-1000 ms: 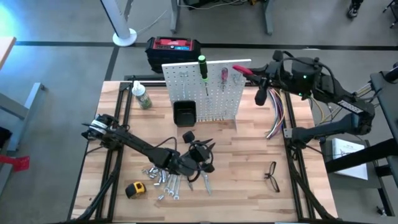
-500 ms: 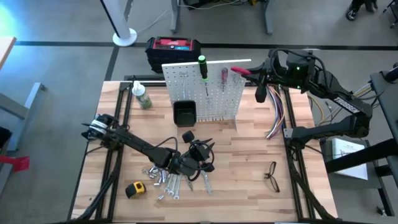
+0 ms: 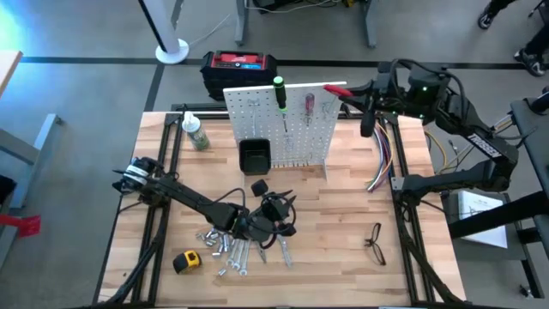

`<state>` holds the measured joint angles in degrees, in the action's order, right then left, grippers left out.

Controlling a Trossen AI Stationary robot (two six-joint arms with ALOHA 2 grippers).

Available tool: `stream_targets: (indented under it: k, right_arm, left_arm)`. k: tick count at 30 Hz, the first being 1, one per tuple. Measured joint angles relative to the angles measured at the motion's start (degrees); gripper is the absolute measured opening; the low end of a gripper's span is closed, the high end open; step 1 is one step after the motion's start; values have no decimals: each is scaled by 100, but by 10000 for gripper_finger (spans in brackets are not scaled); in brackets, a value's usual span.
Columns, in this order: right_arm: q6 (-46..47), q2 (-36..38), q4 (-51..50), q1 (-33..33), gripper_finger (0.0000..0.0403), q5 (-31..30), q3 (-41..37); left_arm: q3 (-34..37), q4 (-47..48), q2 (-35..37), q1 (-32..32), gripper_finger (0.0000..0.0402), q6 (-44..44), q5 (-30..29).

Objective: Hang tools onto peg board
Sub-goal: Hang the red allen wrench on the pegboard

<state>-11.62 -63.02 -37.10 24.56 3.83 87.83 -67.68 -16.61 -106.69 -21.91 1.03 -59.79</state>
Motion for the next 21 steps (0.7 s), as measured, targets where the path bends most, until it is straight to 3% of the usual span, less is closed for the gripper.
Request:
stream_targets:
  k: [5, 21]
  right_arm:
    - [105, -51, -219, -2, 26, 375, 2]
    - [17, -332, -748, 0, 26, 376, -89]
  left_arm:
    - [0, 1, 0, 0, 77, 1, 30]
    - [0, 29, 0, 0, 77, 23, 84]
